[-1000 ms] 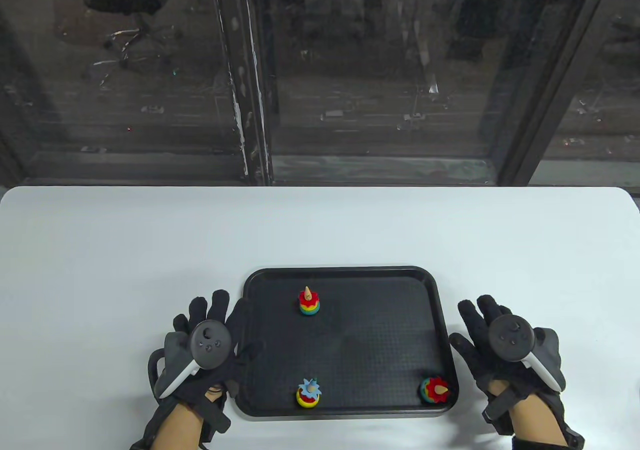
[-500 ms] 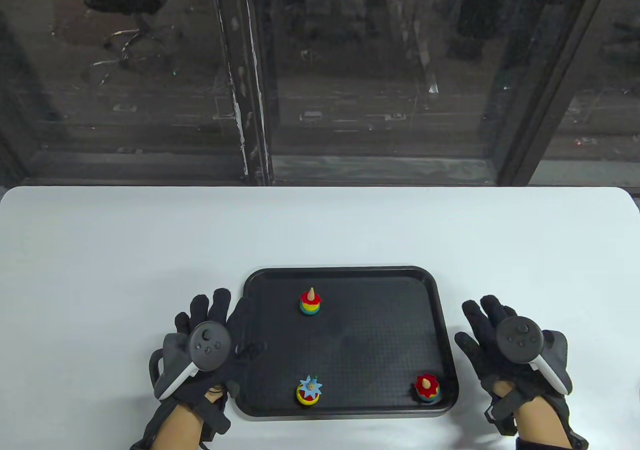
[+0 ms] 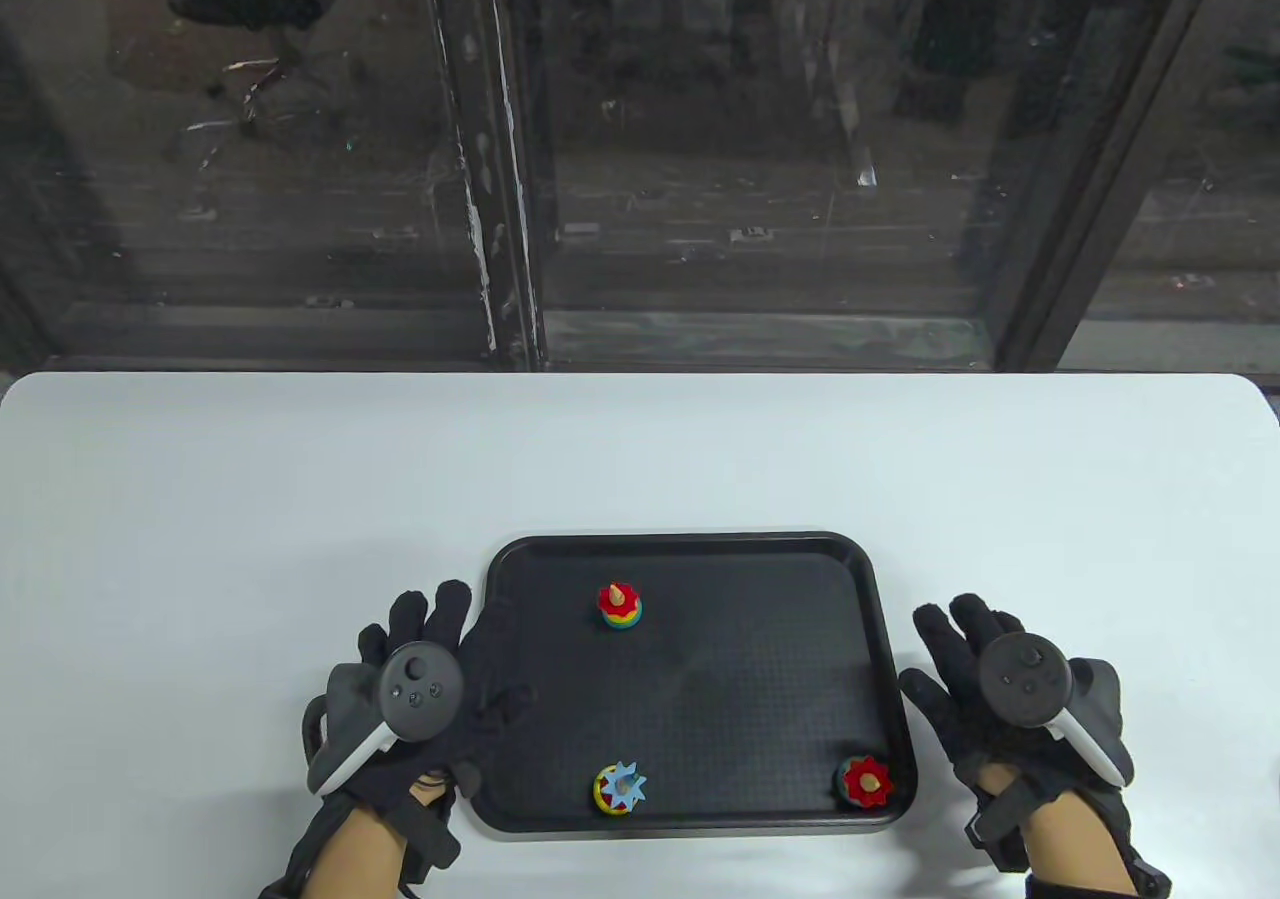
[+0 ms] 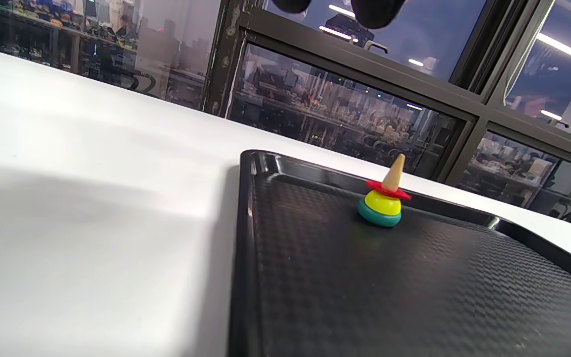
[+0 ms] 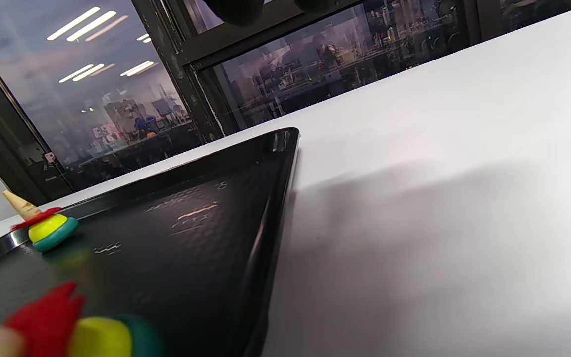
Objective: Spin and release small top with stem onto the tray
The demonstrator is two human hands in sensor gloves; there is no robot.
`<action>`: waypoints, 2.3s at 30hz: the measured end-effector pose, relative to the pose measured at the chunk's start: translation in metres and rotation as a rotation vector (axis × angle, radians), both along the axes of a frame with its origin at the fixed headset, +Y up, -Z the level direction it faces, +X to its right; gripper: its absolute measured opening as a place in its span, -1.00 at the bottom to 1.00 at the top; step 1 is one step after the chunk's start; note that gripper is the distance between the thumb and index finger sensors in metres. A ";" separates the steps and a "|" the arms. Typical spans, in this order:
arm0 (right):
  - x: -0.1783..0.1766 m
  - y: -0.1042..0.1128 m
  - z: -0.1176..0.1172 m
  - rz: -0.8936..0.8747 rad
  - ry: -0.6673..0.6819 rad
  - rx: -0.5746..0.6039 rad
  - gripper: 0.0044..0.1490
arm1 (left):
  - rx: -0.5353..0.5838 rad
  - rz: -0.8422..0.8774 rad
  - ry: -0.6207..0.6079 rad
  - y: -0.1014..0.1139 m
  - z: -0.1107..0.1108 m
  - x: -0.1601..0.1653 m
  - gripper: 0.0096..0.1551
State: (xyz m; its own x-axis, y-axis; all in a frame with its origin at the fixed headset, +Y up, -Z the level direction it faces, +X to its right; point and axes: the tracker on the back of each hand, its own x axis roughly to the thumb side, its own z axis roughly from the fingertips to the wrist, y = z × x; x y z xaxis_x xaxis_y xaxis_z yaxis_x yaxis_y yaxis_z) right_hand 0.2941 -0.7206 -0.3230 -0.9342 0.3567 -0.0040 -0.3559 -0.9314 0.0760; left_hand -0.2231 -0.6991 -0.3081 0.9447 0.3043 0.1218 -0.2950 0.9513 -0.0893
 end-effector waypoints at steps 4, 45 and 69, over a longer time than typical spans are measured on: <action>-0.002 0.001 0.000 0.007 0.009 0.009 0.07 | 0.053 0.014 -0.006 0.003 0.001 0.002 0.09; -0.009 0.004 0.000 -0.005 0.036 0.057 0.06 | 0.062 0.003 0.028 0.005 0.003 -0.002 0.02; -0.010 0.003 0.002 0.010 0.045 0.056 0.08 | 0.032 -0.009 0.013 0.004 0.002 0.000 0.02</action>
State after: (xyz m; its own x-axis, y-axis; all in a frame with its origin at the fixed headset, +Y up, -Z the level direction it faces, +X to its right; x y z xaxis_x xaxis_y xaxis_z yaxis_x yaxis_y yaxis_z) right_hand 0.2839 -0.7181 -0.3210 -0.9364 0.3459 0.0584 -0.3441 -0.9381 0.0392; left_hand -0.2232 -0.6951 -0.3057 0.9489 0.2924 0.1191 -0.2877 0.9561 -0.0554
